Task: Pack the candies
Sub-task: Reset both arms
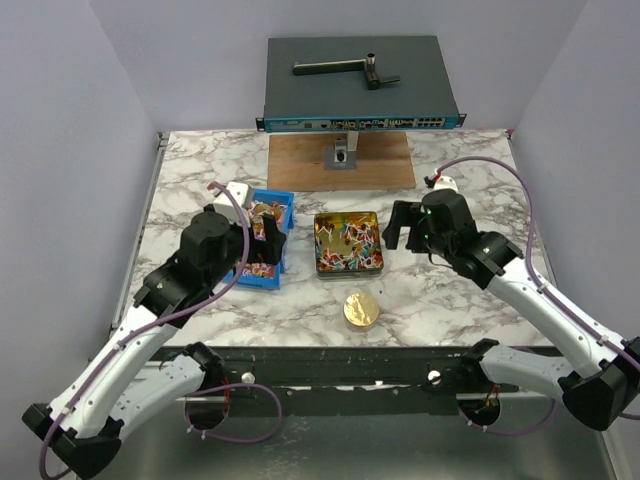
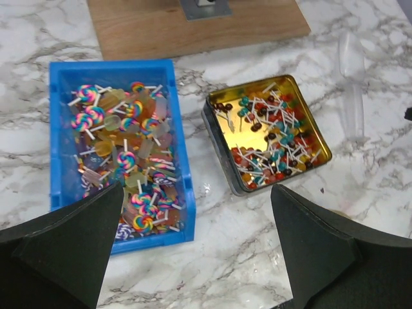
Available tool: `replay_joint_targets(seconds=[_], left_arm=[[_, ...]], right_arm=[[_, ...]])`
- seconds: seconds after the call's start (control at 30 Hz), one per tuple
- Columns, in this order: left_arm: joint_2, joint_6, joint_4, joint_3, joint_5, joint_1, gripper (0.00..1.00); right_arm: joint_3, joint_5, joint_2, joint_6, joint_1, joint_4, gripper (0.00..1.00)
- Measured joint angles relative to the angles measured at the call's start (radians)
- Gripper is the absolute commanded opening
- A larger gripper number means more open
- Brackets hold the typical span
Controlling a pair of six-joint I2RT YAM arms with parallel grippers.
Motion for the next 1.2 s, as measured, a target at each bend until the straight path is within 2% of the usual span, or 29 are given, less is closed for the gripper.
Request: replay_joint_targets(seconds=[0.13, 0.33, 0.8, 1.2], left_arm=[[0.012, 0.003, 0.016, 0.021, 0.081, 0.153, 0.99], [0.024, -0.005, 0.048, 0.003, 0.146, 0.254, 0.99], [-0.194, -0.007, 0.101, -0.147, 0.166, 0.264, 0.99], [-0.322, 0.01, 0.125, -0.231, 0.176, 0.264, 0.99]], right_arm=[[0.006, -0.049, 0.0, -0.03, -0.091, 0.018, 1.0], [0.006, -0.093, -0.013, -0.063, -0.191, 0.023, 1.0], [-0.068, -0.099, -0.272, -0.107, -0.195, 0.041, 1.0], [-0.09, -0.099, -0.291, -0.124, -0.195, 0.05, 1.0]])
